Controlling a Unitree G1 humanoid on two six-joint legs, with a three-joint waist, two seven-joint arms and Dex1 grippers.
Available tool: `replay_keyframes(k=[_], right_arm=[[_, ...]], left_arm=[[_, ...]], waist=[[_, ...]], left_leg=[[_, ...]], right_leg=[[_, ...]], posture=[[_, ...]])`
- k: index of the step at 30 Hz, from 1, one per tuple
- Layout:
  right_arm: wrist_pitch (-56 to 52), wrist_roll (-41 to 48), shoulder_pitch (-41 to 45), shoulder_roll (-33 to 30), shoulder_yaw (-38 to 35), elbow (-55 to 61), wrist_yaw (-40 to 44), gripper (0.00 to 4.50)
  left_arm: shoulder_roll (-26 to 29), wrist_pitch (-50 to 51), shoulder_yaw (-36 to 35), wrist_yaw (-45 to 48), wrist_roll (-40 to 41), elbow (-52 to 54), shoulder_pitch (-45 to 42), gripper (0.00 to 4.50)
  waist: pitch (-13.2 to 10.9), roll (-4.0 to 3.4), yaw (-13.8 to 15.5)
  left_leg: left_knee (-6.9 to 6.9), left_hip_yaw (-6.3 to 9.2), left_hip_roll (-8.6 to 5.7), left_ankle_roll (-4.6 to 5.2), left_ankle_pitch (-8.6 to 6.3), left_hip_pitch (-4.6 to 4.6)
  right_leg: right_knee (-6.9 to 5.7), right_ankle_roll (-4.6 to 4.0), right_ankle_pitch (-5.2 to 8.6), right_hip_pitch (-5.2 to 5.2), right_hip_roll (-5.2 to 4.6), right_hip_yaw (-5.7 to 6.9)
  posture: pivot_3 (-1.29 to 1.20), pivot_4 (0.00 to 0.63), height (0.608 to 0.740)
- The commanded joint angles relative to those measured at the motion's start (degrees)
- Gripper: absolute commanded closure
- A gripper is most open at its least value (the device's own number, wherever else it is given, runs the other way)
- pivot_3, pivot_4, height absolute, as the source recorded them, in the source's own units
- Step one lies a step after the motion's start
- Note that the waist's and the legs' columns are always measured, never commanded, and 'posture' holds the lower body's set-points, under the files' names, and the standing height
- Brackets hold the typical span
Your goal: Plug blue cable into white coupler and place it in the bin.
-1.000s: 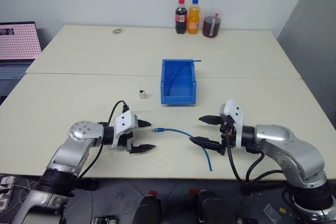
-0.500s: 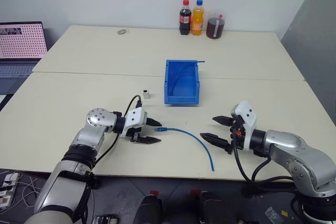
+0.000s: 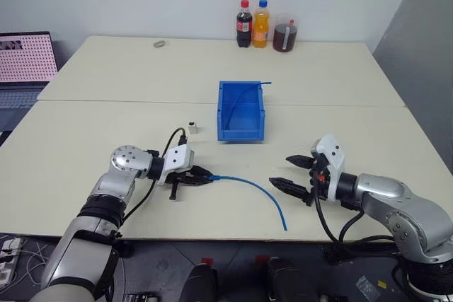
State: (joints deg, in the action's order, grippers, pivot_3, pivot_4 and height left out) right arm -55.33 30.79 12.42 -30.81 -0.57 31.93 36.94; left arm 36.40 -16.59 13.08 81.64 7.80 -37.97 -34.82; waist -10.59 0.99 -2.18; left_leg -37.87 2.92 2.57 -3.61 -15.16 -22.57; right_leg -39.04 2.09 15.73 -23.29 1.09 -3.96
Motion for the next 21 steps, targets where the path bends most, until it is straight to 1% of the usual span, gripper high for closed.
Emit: replay_keyframes(k=[1,2,4,6,7,11,13,16,18,21], right_arm=[[1.5,1.3,2.2,0.3,0.5,0.3,0.3,0.00],[1.4,1.4,2.5,0.5,0.6,0.3,0.2,0.00],[0.7,1.9,2.9,0.7,0.7,1.1,-0.1,0.00],[-1.4,3.9,3.1,1.3,-0.7,2.7,-1.2,0.00],[-4.4,7.8,3.1,2.9,-3.3,3.6,-2.6,0.00],[-12.5,20.8,2.8,7.3,-10.2,5.4,-7.0,0.00],[-15.3,26.1,3.2,8.5,-11.6,5.5,-8.9,0.00],[-17.4,30.9,4.9,9.7,-11.2,4.8,-12.0,0.00],[-17.3,31.2,6.0,10.8,-9.2,3.2,-13.2,0.00],[-16.5,31.2,7.3,11.8,-7.6,0.2,-14.1,0.00]], left_arm=[[1.6,4.4,-0.9,-1.1,-1.2,0.8,2.1,4.27],[1.3,6.8,-1.4,-1.9,-0.3,2.1,2.3,4.27],[0.7,15.0,-3.3,-5.5,1.3,6.2,2.7,4.27],[0.6,25.4,-6.5,-9.0,5.5,13.8,4.5,4.27],[0.6,32.8,-9.0,-11.1,9.7,19.7,6.2,4.27],[-0.4,54.1,-15.8,-18.4,23.1,38.1,12.7,4.27],[-2.0,59.6,-17.2,-22.6,26.8,44.9,15.0,4.27],[-5.4,64.3,-17.7,-28.6,30.0,51.1,15.8,4.27],[-9.2,70.0,-20.3,-33.7,36.0,53.5,14.6,4.27],[-12.0,74.5,-22.7,-38.3,41.0,55.4,14.2,4.27]], waist=[[0.0,0.00,-0.1],[0.0,0.00,-0.3],[0.0,0.00,-0.4],[0.0,0.00,-0.4],[0.0,0.01,-0.5],[0.0,0.05,-0.7],[0.0,0.05,-0.5],[0.0,0.05,-0.2],[0.0,0.06,-0.2],[0.0,0.07,-0.2]], left_leg=[[0.00,0.00,0.01,0.00,0.00,0.00],[0.00,0.00,0.01,0.00,0.00,0.00],[0.00,0.00,0.01,0.00,0.00,0.00],[0.00,0.04,0.03,0.00,0.00,-0.03],[-0.01,0.05,0.03,0.00,0.00,-0.04],[-0.01,0.11,0.08,0.00,0.00,-0.32],[-0.01,0.10,0.04,-0.01,0.00,-0.33],[-0.01,0.09,-0.05,-0.01,0.00,-0.27],[-0.03,0.08,-0.05,-0.01,0.00,-0.27],[-0.04,0.09,-0.04,-0.01,0.00,-0.24]], right_leg=[[0.00,0.00,0.00,0.00,0.01,-0.01],[0.00,0.00,0.00,0.00,0.01,-0.01],[-0.01,0.00,0.00,0.00,0.01,-0.02],[-0.02,0.00,0.00,-0.01,0.02,0.00],[-0.02,0.00,0.00,-0.01,0.02,0.00],[0.02,0.00,0.00,-0.19,-0.01,0.04],[0.00,-0.01,0.00,-0.19,-0.11,0.05],[0.03,0.00,0.00,-0.14,-0.15,0.05],[0.04,0.02,-0.01,-0.14,-0.14,0.04],[0.03,0.05,-0.02,-0.13,-0.10,0.05]], posture=[[0.00,0.150,0.740],[0.00,0.150,0.740],[0.00,0.150,0.740],[0.00,0.150,0.740],[0.00,0.150,0.740],[0.00,0.150,0.740],[0.00,0.150,0.740],[0.00,0.150,0.740],[0.00,0.150,0.740],[0.00,0.150,0.740]])
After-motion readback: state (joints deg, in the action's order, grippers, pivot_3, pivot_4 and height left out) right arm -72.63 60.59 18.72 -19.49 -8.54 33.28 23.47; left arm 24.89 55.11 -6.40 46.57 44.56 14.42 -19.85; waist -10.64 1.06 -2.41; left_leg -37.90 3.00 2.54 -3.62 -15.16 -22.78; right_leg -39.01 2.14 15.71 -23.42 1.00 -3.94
